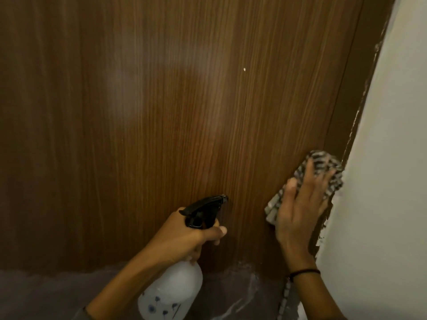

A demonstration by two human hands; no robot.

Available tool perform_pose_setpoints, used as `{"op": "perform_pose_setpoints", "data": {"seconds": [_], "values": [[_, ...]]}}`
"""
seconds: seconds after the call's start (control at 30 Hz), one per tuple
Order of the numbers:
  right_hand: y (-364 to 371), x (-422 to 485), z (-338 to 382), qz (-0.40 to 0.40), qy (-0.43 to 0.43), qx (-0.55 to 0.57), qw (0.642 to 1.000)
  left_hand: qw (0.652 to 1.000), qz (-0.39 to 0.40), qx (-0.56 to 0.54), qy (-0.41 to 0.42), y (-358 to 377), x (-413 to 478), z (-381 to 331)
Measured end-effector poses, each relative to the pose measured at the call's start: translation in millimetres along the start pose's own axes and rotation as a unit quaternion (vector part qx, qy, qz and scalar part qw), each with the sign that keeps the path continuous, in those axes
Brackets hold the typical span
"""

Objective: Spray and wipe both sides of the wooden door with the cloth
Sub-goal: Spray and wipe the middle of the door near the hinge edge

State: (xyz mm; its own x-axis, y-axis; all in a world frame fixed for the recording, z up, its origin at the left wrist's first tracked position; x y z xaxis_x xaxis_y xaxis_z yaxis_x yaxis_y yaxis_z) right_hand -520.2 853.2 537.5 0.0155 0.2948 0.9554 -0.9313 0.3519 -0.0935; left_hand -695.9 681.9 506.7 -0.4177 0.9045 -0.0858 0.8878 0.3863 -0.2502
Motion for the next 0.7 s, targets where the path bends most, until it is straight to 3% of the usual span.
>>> {"op": "perform_pose_setpoints", "data": {"seconds": [0.1, 0.23, 0.27, 0.3, 0.4, 0.5, 0.6, 0.7], "values": [[10, 30, 38, -0.002, -0.005, 0.003, 1.000, 1.000, 0.002, -0.007, -0.001, -1, 0, -2], [29, 5, 80, 0.104, -0.229, -0.043, 0.967, 0.998, 0.013, -0.054, -0.019, -5, -7, 2], [29, -4, 75, 0.114, -0.251, -0.060, 0.959, 0.997, 0.011, -0.073, -0.019, -9, -10, 4], [27, -9, 64, 0.114, -0.231, -0.066, 0.964, 0.996, 0.008, -0.086, -0.018, -14, -14, 5], [17, 9, 45, 0.047, -0.054, -0.033, 0.997, 0.995, -0.017, -0.102, -0.003, -38, -25, 7], [22, 42, 85, -0.007, -0.031, -0.032, 0.999, 0.994, -0.045, -0.100, 0.026, -60, -35, -2], [49, 58, 158, 0.039, -0.155, -0.049, 0.986, 0.992, -0.066, -0.099, 0.049, -78, -45, -12], [79, 22, 213, 0.108, -0.334, -0.079, 0.933, 0.987, -0.090, -0.124, 0.058, -97, -54, -11]]}}
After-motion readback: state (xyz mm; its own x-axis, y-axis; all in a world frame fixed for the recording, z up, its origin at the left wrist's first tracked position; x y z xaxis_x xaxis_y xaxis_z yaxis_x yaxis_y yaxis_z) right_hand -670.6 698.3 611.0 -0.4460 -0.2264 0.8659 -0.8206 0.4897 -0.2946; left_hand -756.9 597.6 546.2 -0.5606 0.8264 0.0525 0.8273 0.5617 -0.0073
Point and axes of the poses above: each hand's wrist, its own x-axis towards the middle knuckle, its own y-axis out of the palm, z = x × y, the point moved 7 cm from there along x, towards the middle knuckle, and after that the axes turned 13 degrees about -y, right-handed, at the moved point
